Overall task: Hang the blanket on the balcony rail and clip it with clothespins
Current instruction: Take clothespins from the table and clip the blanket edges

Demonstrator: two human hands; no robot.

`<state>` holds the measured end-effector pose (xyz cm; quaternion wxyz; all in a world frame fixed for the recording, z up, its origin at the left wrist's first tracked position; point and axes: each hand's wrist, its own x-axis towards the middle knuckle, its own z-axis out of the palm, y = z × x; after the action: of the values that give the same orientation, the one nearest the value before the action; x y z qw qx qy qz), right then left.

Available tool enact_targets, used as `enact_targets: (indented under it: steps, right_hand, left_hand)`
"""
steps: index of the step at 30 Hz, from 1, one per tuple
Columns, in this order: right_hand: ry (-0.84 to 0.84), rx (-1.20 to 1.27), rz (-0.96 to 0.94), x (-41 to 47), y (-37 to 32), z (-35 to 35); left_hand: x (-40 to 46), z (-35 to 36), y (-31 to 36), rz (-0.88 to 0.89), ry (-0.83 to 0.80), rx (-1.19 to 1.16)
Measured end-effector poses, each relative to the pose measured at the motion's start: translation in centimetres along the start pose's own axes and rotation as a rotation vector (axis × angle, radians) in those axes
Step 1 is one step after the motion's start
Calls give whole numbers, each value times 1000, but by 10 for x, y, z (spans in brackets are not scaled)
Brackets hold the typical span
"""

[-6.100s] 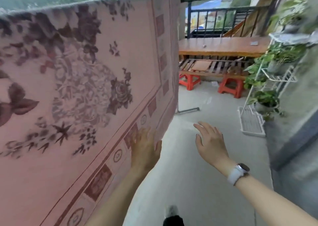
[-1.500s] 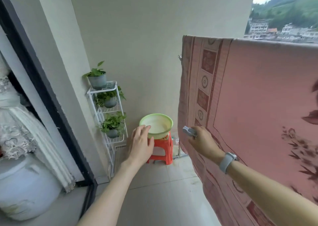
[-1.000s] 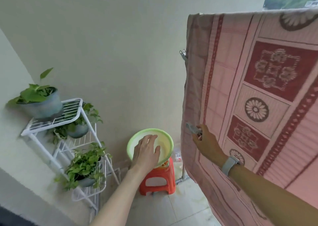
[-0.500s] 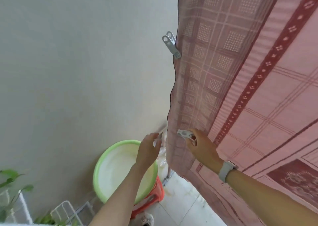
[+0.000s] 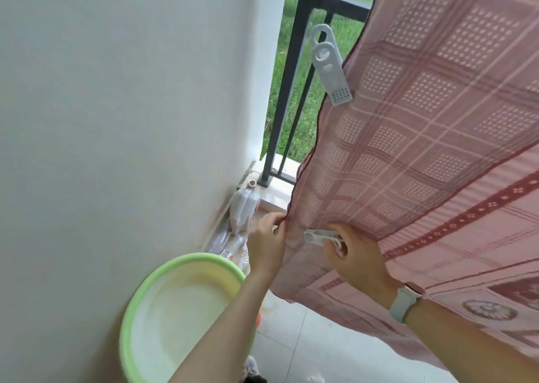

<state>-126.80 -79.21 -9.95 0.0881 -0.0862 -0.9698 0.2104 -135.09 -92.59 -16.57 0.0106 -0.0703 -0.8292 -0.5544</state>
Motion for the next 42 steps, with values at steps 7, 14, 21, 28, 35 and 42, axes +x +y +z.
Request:
enact_targets:
  steps: [7,14,21,28,35,42]
  right_hand:
    - [-83,-5,57,8,-4,4]
    - [-119,-187,-69,23,-14,-2]
    - [-65,-140,-31,27,-18,-1]
    - [1,-111,-94,29,-25,4]
    - [1,-198,-178,36,-33,15]
    - [-151,-368,-208,37,-24,18]
  left_hand:
    - [-34,1,-1,450,65,138]
    - [-26,-1,-4,549,-50,97]
    - [5,-10,-1,142,-159,-236]
    - [44,4,-19,-161,-537,-362]
    - [47,-8,-30,-149,-221,-428]
    - [41,-15,-27,-103,-470,-508]
